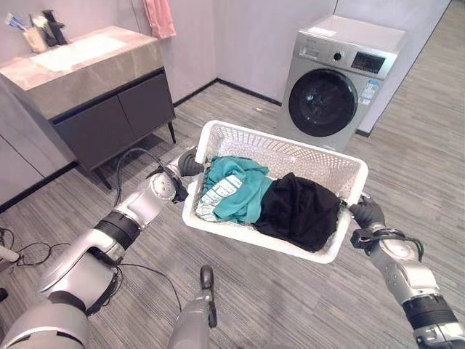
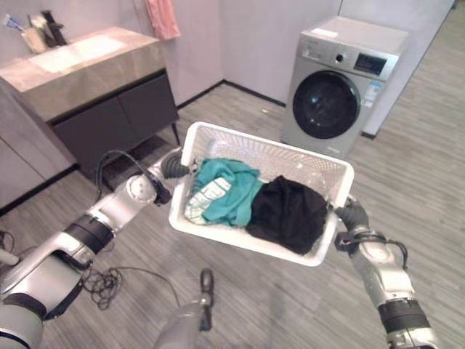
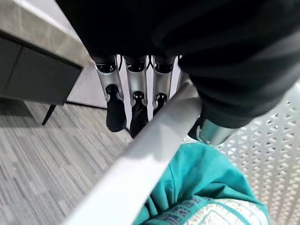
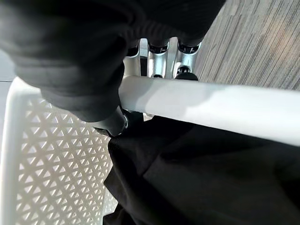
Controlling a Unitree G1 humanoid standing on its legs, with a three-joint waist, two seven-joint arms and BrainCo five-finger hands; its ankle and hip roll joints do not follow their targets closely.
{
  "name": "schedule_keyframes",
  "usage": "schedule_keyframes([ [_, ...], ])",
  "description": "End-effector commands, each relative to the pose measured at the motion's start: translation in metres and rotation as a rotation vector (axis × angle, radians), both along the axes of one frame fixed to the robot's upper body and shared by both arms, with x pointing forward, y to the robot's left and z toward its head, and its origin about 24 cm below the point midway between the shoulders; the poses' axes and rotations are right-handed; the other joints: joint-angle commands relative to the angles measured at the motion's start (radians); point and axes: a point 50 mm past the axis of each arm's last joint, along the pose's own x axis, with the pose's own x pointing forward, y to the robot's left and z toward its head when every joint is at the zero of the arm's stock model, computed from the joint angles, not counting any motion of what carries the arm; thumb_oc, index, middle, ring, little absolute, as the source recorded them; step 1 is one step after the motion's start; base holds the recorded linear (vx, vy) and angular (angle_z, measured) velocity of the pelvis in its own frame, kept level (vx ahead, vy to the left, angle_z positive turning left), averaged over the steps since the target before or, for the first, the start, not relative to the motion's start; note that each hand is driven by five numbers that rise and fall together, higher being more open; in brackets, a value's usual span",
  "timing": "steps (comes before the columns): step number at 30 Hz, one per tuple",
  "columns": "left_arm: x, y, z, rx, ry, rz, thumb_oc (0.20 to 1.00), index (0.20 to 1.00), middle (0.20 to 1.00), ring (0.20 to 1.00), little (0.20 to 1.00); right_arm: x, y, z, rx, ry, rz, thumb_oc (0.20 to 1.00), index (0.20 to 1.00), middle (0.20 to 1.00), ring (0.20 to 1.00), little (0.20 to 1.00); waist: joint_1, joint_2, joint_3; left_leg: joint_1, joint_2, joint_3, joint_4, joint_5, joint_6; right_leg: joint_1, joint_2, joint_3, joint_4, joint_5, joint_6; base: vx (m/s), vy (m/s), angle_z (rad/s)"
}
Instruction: Grab the laundry basket,head to the washer,open it,put in the laundry and shut it.
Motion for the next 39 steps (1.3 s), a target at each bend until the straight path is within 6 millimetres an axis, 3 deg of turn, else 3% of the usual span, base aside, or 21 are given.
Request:
schedule_keyframes([
  [1,-0.005,-0.075,0.06,-0.079,-0.227,-0.308,0.2,0.2,0.2,0.2,0.2,0.03,0.047,0.071,0.013,-0.353,0.226,0.2,0.2,0.2,0.2,0.2,0.065,0.023,-0.134,0.165,0.029,-0.04,-0.019,0.141,0.016,-0.088,-0.052,-0.052,0.102,-0.019,0.121,0.65,0.058,-0.28],
  [2,-0.005,-0.07,0.059,-0.059,-0.229,-0.302,0.2,0.2,0.2,0.2,0.2,0.032,0.048,0.073,0.006,-0.357,0.237,0.2,0.2,0.2,0.2,0.2,0.081,0.009,-0.159,0.188,-0.007,-0.092,0.001,0.129,0.035,-0.081,-0.066,-0.031,0.169,-0.018,0.144,0.8,0.108,-0.37],
  [3,-0.003,-0.064,0.057,-0.043,-0.226,-0.287,0.2,0.2,0.2,0.2,0.2,0.037,0.056,0.071,0.02,-0.353,0.258,0.2,0.2,0.2,0.2,0.2,0.095,-0.009,-0.177,0.227,-0.036,-0.084,0.028,0.087,0.075,-0.129,-0.104,-0.024,0.347,0.113,0.218,0.73,0.133,-0.48],
  [5,-0.002,-0.057,0.057,-0.041,-0.231,-0.261,0.2,0.2,0.2,0.2,0.2,0.043,0.066,0.071,0.016,-0.345,0.286,0.2,0.2,0.2,0.2,0.2,0.08,0.019,-0.156,0.315,-0.031,-0.068,0.034,0.023,0.13,-0.257,-0.165,-0.039,0.694,0.279,0.294,0.52,0.186,-0.8],
  [6,-0.002,-0.054,0.057,-0.052,-0.229,-0.245,0.2,0.2,0.2,0.2,0.2,0.047,0.073,0.072,0.006,-0.351,0.3,0.2,0.2,0.2,0.2,0.2,0.071,0.051,-0.139,0.366,-0.028,-0.07,0.031,-0.003,0.158,-0.347,-0.216,-0.086,0.867,0.28,0.289,0.36,0.158,-0.55],
  [8,-0.002,-0.054,0.06,-0.056,-0.234,-0.247,0.2,0.2,0.2,0.2,0.2,0.047,0.072,0.072,-0.002,-0.346,0.296,0.2,0.2,0.2,0.2,0.2,0.066,0.059,-0.135,0.395,-0.032,-0.078,0.015,-0.009,0.164,-0.382,-0.258,-0.108,0.912,0.261,0.277,0.28,0.099,0.04],
  [9,-0.003,-0.059,0.063,-0.058,-0.242,-0.268,0.2,0.2,0.2,0.2,0.2,0.046,0.069,0.074,-0.016,-0.352,0.289,0.2,0.2,0.2,0.2,0.2,0.054,0.073,-0.128,0.438,-0.038,-0.096,-0.008,-0.017,0.163,-0.434,-0.297,-0.15,0.887,0.208,0.257,0.28,0.062,0.11],
  [11,-0.004,-0.062,0.064,-0.06,-0.243,-0.281,0.2,0.2,0.2,0.2,0.2,0.046,0.068,0.077,-0.025,-0.358,0.291,0.2,0.2,0.2,0.2,0.2,0.046,0.075,-0.123,0.457,-0.038,-0.107,-0.016,-0.021,0.157,-0.457,-0.301,-0.172,0.835,0.181,0.251,0.22,-0.033,0.11],
  [15,-0.005,-0.061,0.065,-0.051,-0.244,-0.286,0.2,0.2,0.2,0.2,0.2,0.045,0.063,0.085,-0.046,-0.387,0.29,0.2,0.2,0.2,0.2,0.2,0.037,0.08,-0.118,0.487,-0.018,-0.136,-0.013,-0.055,0.118,-0.448,-0.314,-0.185,0.478,0.114,0.222,0.24,-0.176,0.46],
  [18,-0.004,-0.061,0.068,-0.05,-0.267,-0.28,0.2,0.2,0.2,0.2,0.2,0.041,0.061,0.089,-0.046,-0.409,0.285,0.2,0.2,0.2,0.2,0.2,0.028,0.081,-0.116,0.5,-0.006,-0.156,-0.004,-0.081,0.101,-0.452,-0.32,-0.098,0.273,0.173,0.235,0.22,-0.216,0.38],
  [21,-0.003,-0.063,0.065,-0.028,-0.277,-0.278,0.2,0.2,0.2,0.2,0.2,0.037,0.06,0.089,-0.038,-0.419,0.283,0.2,0.2,0.2,0.2,0.2,0.006,0.071,-0.119,0.53,0.006,-0.176,0.022,-0.133,0.088,-0.46,-0.357,0.004,0.144,0.272,0.267,0.28,-0.261,0.4],
  [22,-0.003,-0.063,0.065,-0.028,-0.277,-0.279,0.2,0.2,0.2,0.2,0.2,0.037,0.06,0.088,-0.038,-0.419,0.283,0.2,0.2,0.2,0.2,0.2,0.006,0.072,-0.118,0.53,0.007,-0.177,0.024,-0.135,0.088,-0.457,-0.356,0.003,0.141,0.273,0.268,0.43,-0.489,0.25],
  [23,-0.002,-0.066,0.068,-0.008,-0.289,-0.29,0.2,0.2,0.2,0.2,0.2,0.035,0.057,0.089,-0.042,-0.414,0.285,0.2,0.2,0.2,0.2,0.2,-0.004,0.058,-0.137,0.548,0.025,-0.182,0.038,-0.151,0.067,-0.421,-0.345,0.028,0.1,0.267,0.272,0.31,-0.403,0.15],
  [27,-0.001,-0.064,0.068,-0.01,-0.289,-0.287,0.2,0.2,0.2,0.2,0.2,0.031,0.05,0.092,-0.068,-0.417,0.277,0.2,0.2,0.2,0.2,0.2,-0.011,0.047,-0.154,0.559,0.08,-0.204,0.068,-0.113,0.031,-0.407,-0.293,0.027,0.125,0.241,0.256,0.23,-0.369,-0.07],
  [30,-0.002,-0.062,0.076,-0.011,-0.311,-0.287,0.2,0.2,0.2,0.2,0.2,0.027,0.042,0.102,-0.103,-0.453,0.257,0.2,0.2,0.2,0.2,0.2,-0.021,0.042,-0.163,0.561,0.155,-0.215,0.108,-0.051,-0.004,-0.382,-0.23,-0.021,0.13,0.19,0.221,0.16,-0.394,-0.38],
  [31,-0.002,-0.06,0.082,-0.011,-0.324,-0.289,0.2,0.2,0.2,0.2,0.2,0.023,0.037,0.105,-0.113,-0.47,0.239,0.2,0.2,0.2,0.2,0.2,-0.023,0.035,-0.164,0.541,0.187,-0.222,0.146,0.001,-0.011,-0.362,-0.196,-0.03,0.111,0.175,0.205,0.12,-0.384,-0.04],
  [34,-0.001,-0.058,0.084,-0.008,-0.323,-0.28,0.2,0.2,0.2,0.2,0.2,0.02,0.031,0.109,-0.117,-0.483,0.219,0.2,0.2,0.2,0.2,0.2,-0.026,0.023,-0.159,0.505,0.215,-0.222,0.218,0.033,-0.01,-0.331,-0.165,-0.039,0.062,0.175,0.185,0.05,-0.314,0.03],
  [36,-0.002,-0.058,0.086,-0.01,-0.322,-0.284,0.2,0.2,0.2,0.2,0.2,0.015,0.023,0.111,-0.124,-0.493,0.186,0.2,0.2,0.2,0.2,0.2,-0.034,0.01,-0.15,0.452,0.243,-0.182,0.314,0.048,0.004,-0.298,-0.15,-0.05,0.02,0.172,0.166,-0.02,-0.293,-0.11],
  [37,-0.002,-0.059,0.085,-0.018,-0.318,-0.286,0.2,0.2,0.2,0.2,0.2,0.012,0.018,0.11,-0.131,-0.492,0.165,0.2,0.2,0.2,0.2,0.2,-0.04,0.004,-0.144,0.437,0.262,-0.137,0.345,0.053,0.011,-0.287,-0.145,-0.06,0.007,0.173,0.157,-0.01,-0.28,0.03],
  [38,-0.003,-0.064,0.087,-0.029,-0.324,-0.303,0.2,0.2,0.2,0.2,0.2,0.007,0.011,0.111,-0.145,-0.494,0.139,0.2,0.2,0.2,0.2,0.2,-0.057,0.005,-0.134,0.43,0.294,-0.041,0.378,0.035,0.0,-0.259,-0.133,-0.075,-0.019,0.155,0.154,-0.06,-0.212,0.14],
  [39,-0.003,-0.067,0.09,-0.034,-0.333,-0.308,0.2,0.2,0.2,0.2,0.2,0.005,0.01,0.111,-0.155,-0.492,0.135,0.2,0.2,0.2,0.2,0.2,-0.053,0.008,-0.125,0.424,0.283,-0.008,0.378,0.014,0.006,-0.256,-0.13,-0.084,-0.031,0.164,0.148,-0.04,-0.124,0.21],
])
